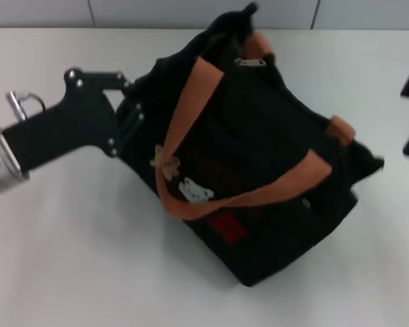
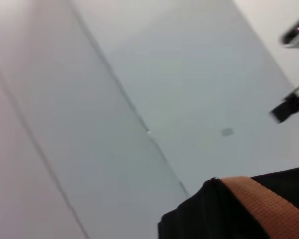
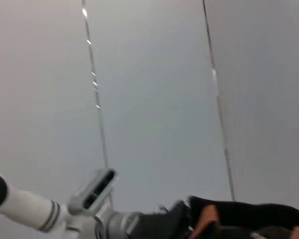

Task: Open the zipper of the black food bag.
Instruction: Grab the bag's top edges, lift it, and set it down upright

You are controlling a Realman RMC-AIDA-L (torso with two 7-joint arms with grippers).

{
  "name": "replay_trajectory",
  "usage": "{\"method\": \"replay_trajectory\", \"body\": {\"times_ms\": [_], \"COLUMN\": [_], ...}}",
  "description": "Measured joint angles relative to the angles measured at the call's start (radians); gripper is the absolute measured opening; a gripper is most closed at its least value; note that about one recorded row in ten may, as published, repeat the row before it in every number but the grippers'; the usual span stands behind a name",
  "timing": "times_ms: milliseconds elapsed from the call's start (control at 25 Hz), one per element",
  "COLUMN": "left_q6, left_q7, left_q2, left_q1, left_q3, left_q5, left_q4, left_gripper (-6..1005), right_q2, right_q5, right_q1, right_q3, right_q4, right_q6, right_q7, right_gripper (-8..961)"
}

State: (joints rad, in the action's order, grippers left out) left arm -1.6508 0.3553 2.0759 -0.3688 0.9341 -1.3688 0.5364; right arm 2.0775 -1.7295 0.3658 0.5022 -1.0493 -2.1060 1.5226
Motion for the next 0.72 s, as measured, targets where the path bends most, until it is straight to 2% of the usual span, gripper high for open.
{"method": "replay_trajectory", "body": {"times_ms": [40,200,320,400,520,720], "left_q6": [0.0,-0.005,-0.009,-0.021,-0.023,-0.024], "left_q7": [-0.001,-0.002,-0.012,-0.033,-0.037,-0.062], "left_q2": [0.0,-0.002,-0.003,-0.002,-0.002,0.001], "left_q1": [0.001,0.007,0.011,0.009,0.005,0.001], "left_q3": [0.011,0.045,0.054,0.054,0.054,0.056], "left_q5": [0.0,0.0,-0.001,0.001,0.002,0.005], "left_q4": [0.043,0.189,0.253,0.269,0.27,0.263], "left_gripper": [113,106,106,106,107,107], "right_q2": [0.0,-0.005,-0.01,-0.012,-0.008,-0.003], "right_q5": [0.0,-0.011,-0.03,-0.079,-0.117,-0.148], "right_q1": [0.0,0.057,0.089,0.133,0.154,0.197], "right_q3": [0.0,0.046,0.076,0.13,0.168,0.248], "right_q4": [0.0,-0.203,-0.269,-0.345,-0.381,-0.372], "right_q6": [0.0,0.066,0.082,0.093,0.109,0.163], "right_q7": [0.0,0.089,0.134,0.179,0.191,0.254], "right_gripper": [838,839,838,836,834,830]}}
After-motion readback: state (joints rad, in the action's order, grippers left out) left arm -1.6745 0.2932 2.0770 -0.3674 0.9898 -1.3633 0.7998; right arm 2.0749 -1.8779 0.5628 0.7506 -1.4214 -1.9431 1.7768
